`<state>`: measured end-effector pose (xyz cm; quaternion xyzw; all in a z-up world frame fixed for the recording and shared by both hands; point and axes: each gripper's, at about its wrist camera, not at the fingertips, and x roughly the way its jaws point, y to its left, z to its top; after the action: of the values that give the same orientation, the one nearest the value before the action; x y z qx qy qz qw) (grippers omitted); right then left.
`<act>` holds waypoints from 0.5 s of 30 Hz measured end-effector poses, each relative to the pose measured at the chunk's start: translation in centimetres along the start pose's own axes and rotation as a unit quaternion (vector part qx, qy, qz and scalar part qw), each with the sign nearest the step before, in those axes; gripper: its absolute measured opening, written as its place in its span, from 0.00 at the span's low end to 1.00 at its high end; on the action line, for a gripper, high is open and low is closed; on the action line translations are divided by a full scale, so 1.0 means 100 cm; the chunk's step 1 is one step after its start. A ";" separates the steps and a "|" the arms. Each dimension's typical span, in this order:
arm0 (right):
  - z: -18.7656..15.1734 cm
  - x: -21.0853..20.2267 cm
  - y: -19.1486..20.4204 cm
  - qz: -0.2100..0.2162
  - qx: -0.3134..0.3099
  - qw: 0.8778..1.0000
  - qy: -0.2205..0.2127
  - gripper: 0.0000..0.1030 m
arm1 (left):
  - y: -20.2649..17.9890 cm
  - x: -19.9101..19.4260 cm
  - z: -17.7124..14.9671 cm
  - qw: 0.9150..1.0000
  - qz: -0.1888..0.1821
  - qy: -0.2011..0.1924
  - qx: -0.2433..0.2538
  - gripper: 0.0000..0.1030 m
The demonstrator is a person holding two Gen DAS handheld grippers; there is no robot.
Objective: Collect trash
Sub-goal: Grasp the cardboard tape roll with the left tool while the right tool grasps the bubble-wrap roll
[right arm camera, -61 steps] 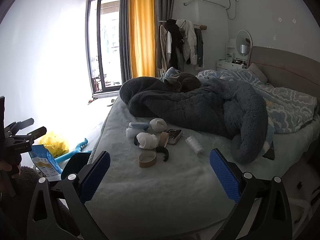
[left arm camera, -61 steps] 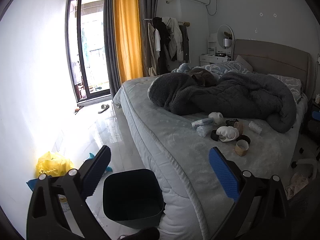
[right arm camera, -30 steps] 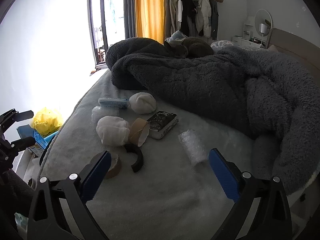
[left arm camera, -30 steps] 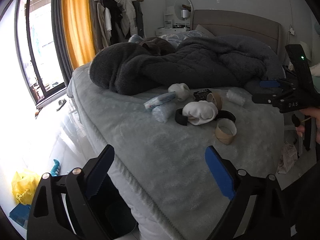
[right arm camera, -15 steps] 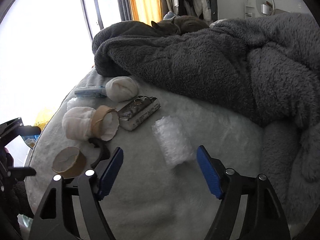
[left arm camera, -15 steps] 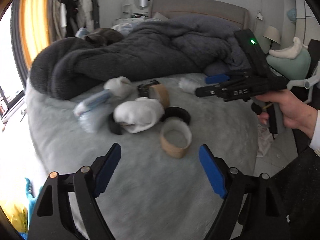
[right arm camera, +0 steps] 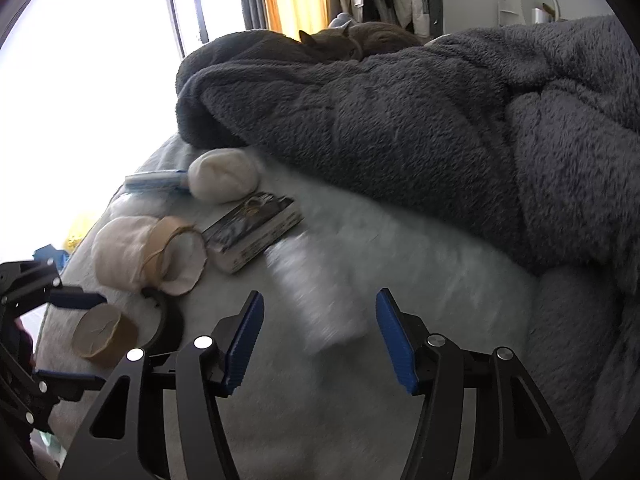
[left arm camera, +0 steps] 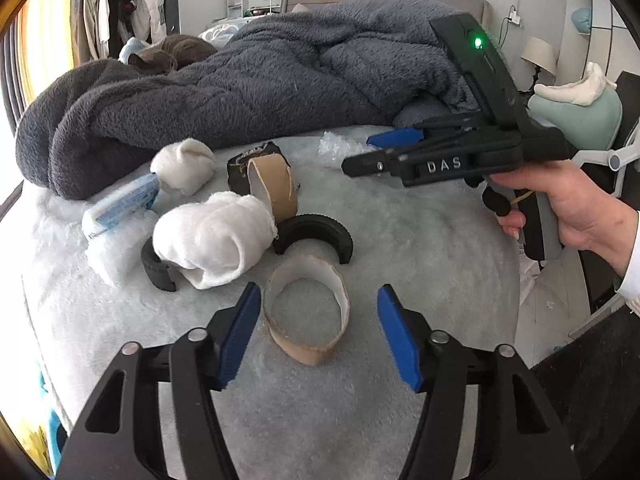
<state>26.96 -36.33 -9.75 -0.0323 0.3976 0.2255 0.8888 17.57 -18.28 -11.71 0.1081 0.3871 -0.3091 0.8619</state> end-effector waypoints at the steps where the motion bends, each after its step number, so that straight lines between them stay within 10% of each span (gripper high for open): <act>1: 0.002 0.001 0.001 -0.004 -0.005 1.000 0.001 0.57 | 0.001 0.002 0.000 1.000 -0.002 0.003 -0.003 0.57; 15: 0.014 0.013 0.019 -0.052 -0.013 0.998 0.029 0.34 | 0.025 -0.020 0.004 0.998 -0.004 -0.022 -0.060 0.41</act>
<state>27.87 -33.76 -9.51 -0.0707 0.4178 0.1825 0.8872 18.32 -15.59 -10.08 0.0475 0.3866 -0.2908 0.8739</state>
